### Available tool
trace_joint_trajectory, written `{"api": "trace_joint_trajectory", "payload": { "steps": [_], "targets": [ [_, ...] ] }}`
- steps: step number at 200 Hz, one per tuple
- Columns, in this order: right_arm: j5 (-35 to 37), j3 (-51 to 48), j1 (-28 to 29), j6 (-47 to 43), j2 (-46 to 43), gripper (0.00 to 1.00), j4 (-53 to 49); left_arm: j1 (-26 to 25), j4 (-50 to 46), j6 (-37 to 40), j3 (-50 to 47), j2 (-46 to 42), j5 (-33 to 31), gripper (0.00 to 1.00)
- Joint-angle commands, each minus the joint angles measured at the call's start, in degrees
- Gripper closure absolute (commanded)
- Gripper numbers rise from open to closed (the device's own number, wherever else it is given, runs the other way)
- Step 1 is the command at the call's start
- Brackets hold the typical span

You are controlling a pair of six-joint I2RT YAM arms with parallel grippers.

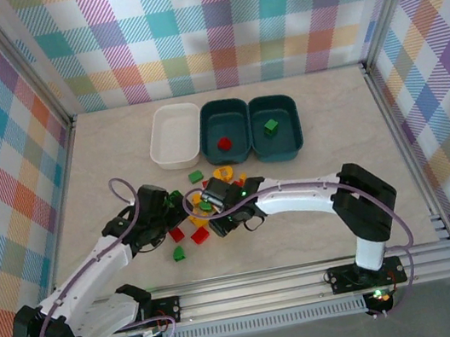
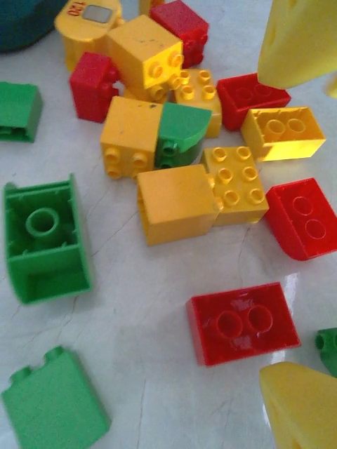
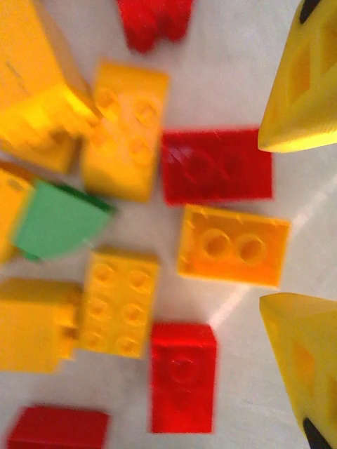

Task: Sort the legos into containers by color

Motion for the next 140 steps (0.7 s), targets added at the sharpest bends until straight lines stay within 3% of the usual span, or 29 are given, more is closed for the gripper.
{"api": "trace_joint_trajectory", "payload": {
  "steps": [1, 71, 114, 140],
  "targets": [
    [-1.3, -0.8, 1.1, 6.9, 1.3, 0.44, -1.4, 0.7, -1.5, -1.1, -2.0, -1.7, -0.3, 0.0],
    [-2.8, 2.3, 1.9, 8.6, 8.1, 0.44, -1.8, 0.7, -1.4, -1.5, -4.7, -4.4, 0.1, 0.0],
    [1.2, 6.2, 1.9, 7.2, 12.2, 0.44, -1.7, 0.6, -1.4, -1.3, -5.2, -5.2, -0.3, 0.0],
    [1.0, 7.4, 1.9, 7.2, 12.9, 0.61, -2.0, 0.7, -2.1, -1.2, -4.7, -5.5, -0.3, 0.0]
  ]
}}
